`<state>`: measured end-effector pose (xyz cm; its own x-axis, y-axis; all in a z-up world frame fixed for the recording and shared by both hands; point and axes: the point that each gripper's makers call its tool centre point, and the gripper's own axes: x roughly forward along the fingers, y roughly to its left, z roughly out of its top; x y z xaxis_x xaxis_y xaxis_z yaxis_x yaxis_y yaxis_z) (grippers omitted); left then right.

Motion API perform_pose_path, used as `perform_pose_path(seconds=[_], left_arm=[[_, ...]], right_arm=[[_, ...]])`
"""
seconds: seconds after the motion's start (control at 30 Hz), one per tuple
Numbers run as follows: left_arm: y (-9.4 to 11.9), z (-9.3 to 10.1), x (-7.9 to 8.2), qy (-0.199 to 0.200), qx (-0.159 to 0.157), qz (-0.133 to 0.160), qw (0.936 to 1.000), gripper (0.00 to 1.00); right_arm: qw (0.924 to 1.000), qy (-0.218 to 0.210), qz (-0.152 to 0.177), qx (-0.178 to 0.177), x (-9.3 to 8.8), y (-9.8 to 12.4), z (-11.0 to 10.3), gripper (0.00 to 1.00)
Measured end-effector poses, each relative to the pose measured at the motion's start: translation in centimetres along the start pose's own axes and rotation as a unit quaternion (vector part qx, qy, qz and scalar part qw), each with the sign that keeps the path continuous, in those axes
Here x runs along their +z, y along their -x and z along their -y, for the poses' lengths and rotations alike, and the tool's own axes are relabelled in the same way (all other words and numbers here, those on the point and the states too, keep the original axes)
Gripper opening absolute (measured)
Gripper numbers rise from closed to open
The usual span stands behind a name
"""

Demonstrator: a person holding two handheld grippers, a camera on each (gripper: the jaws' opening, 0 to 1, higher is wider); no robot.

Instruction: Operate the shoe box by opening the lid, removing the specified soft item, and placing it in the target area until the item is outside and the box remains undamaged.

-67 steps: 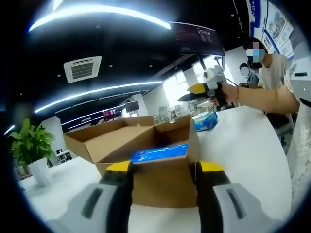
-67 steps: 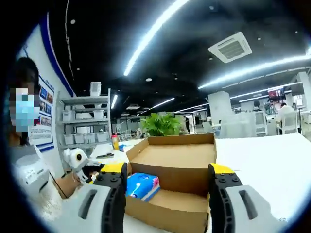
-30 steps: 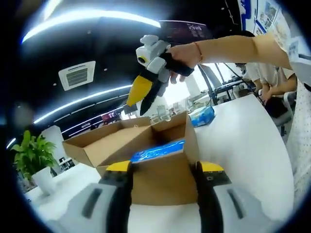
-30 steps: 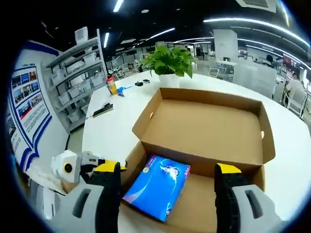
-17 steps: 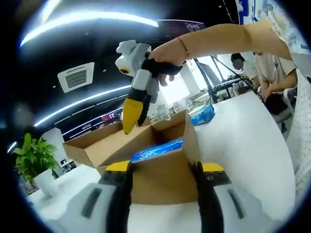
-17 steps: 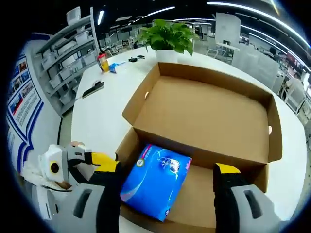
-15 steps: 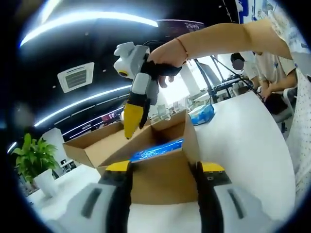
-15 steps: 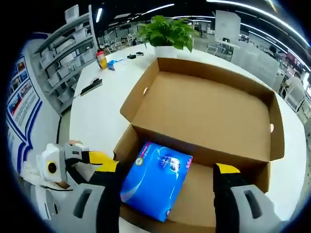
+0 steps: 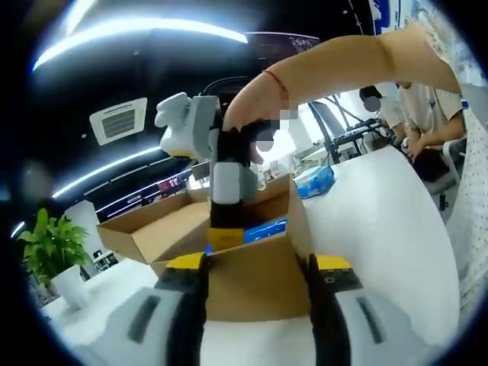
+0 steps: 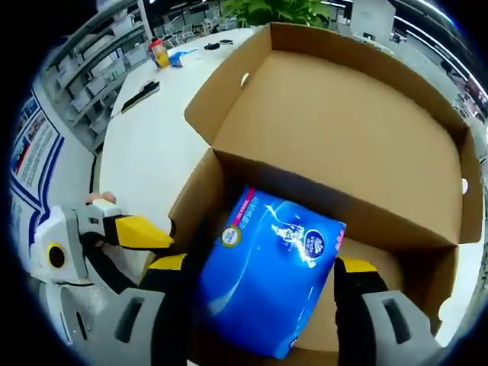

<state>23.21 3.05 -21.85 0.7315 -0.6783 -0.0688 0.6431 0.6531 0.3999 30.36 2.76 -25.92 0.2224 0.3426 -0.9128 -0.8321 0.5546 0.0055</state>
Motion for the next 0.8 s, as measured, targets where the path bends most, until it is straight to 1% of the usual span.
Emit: perform_pose_path(seconds=[0.13, 0.37, 0.5, 0.57, 0.8], left_arm=[[-0.1, 0.0, 0.0, -0.002, 0.000, -0.001, 1.0000, 0.54], [-0.2, 0.0, -0.1, -0.004, 0.001, -0.002, 1.0000, 0.54], [-0.3, 0.0, -0.1, -0.004, 0.002, -0.002, 1.0000, 0.54], [-0.3, 0.0, -0.1, -0.005, 0.002, -0.002, 1.0000, 0.54], [-0.3, 0.0, -0.2, -0.006, 0.002, -0.002, 1.0000, 0.54]], right_arm=[[0.9998, -0.002, -0.018, -0.006, -0.4, -0.8, 0.2, 0.82], [0.9988, -0.013, -0.048, -0.006, -0.8, -1.3, 0.5, 0.83], [0.9979, -0.023, -0.060, -0.002, -1.0, -1.6, 0.6, 0.83], [0.9974, -0.028, -0.066, -0.002, -0.7, -1.7, 0.9, 0.83], [0.9953, -0.043, -0.086, -0.008, -1.4, -2.3, 0.7, 0.85]])
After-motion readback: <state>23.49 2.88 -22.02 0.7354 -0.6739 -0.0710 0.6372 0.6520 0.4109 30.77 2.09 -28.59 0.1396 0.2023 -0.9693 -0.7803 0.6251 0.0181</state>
